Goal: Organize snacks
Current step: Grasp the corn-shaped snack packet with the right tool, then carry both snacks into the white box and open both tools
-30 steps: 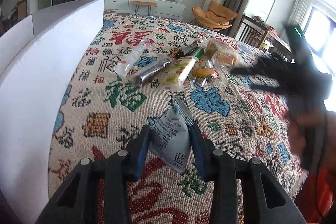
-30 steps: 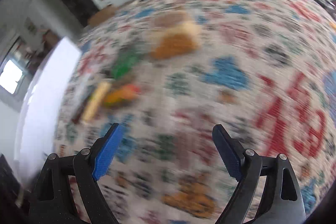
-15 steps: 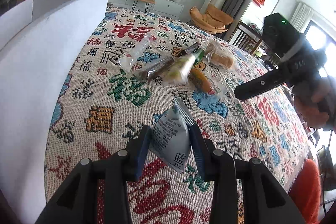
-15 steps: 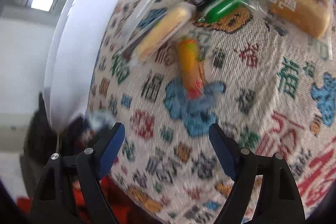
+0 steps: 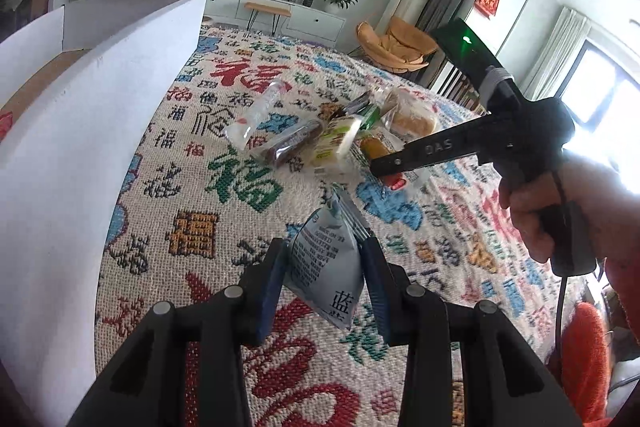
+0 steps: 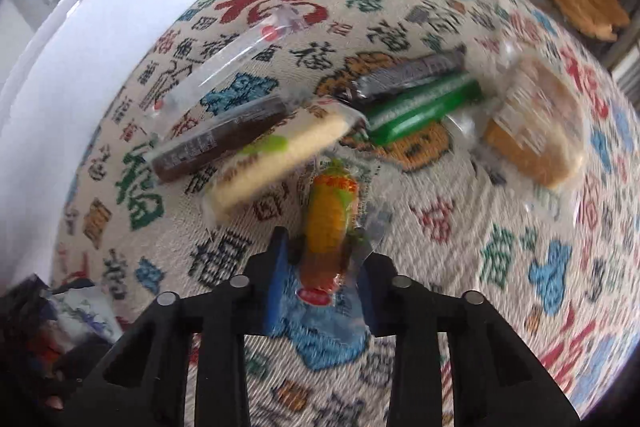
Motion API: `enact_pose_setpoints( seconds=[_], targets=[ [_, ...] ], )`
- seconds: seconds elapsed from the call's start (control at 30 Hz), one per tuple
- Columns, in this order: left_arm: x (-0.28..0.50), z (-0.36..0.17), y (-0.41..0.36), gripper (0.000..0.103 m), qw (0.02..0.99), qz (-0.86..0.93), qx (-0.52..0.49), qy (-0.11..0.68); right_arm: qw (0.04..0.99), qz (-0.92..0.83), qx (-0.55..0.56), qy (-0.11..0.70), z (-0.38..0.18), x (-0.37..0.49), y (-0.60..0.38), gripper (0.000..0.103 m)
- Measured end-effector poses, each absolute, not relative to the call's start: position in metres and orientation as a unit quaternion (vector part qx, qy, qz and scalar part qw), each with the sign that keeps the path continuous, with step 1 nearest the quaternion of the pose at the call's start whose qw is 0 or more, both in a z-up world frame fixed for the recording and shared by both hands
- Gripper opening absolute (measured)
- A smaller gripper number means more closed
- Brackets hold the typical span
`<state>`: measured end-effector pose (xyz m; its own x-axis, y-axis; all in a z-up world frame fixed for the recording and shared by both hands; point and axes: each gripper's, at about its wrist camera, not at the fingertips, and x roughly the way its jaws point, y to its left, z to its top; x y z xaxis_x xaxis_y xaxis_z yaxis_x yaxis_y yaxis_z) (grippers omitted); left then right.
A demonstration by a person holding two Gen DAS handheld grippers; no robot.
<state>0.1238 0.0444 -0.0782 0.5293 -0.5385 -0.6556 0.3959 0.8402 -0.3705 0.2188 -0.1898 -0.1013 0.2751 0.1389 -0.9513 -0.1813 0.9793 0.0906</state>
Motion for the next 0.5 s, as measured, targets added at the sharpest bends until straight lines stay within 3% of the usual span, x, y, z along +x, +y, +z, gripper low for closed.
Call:
enact_pose_setpoints(
  seconds=[0.27, 0.5],
  targets=[
    [0.114, -0.018, 0.079, 0.038, 0.86, -0.301, -0.178, 0.37, 0.801, 0.136, 0.155, 0.562, -0.045, 0.182, -0.237, 0.023],
    [0.129, 0.052, 0.189, 0.04, 0.919, -0.165, -0.154, 0.322, 0.796, 0.305, 0.202, 0.482, 0.046, 0.182, -0.111, 0.023]
  ],
)
